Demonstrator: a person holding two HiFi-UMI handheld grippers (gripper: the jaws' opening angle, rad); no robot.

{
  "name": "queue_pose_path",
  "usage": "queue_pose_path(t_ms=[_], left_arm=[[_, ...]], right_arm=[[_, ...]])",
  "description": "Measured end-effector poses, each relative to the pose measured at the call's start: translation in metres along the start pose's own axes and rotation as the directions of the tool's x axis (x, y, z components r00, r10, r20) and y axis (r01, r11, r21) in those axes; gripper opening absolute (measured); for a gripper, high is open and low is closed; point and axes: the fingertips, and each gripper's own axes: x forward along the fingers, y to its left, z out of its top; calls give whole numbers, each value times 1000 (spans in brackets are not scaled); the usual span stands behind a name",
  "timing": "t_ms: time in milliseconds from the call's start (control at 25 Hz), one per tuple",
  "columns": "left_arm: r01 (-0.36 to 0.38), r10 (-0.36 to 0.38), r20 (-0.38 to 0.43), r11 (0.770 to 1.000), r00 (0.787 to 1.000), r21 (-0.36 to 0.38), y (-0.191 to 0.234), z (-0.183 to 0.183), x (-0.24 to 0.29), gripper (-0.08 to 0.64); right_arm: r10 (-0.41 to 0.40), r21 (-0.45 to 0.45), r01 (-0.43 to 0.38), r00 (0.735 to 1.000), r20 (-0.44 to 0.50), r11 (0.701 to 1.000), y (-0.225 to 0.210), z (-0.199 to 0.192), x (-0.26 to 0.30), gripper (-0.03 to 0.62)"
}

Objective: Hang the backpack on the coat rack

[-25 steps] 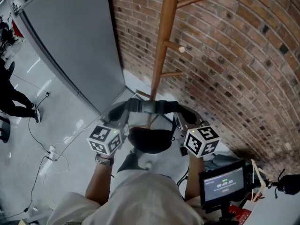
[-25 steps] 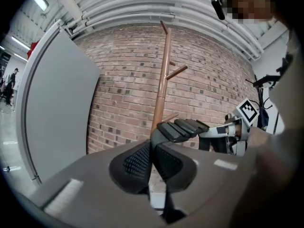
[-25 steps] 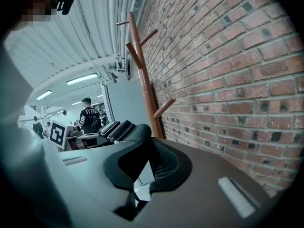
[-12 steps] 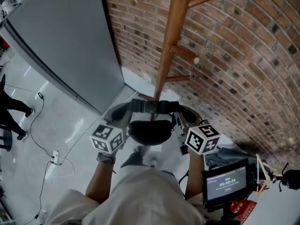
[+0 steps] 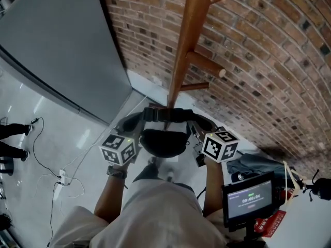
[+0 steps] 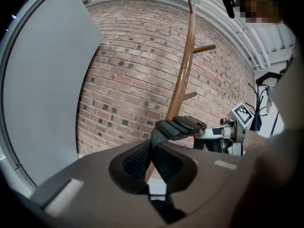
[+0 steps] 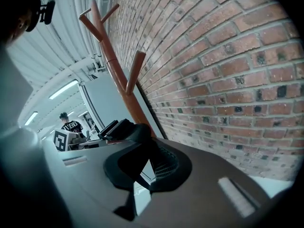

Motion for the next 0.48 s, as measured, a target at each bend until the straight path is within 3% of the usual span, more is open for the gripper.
queue_pose_path(t_ms=[480], left_arm=[[18,-19,-84,1000,996,-9,-9,-31,16,5]], right_arm=[[-15,29,17,997,-80,999,-14,-25,17,8]])
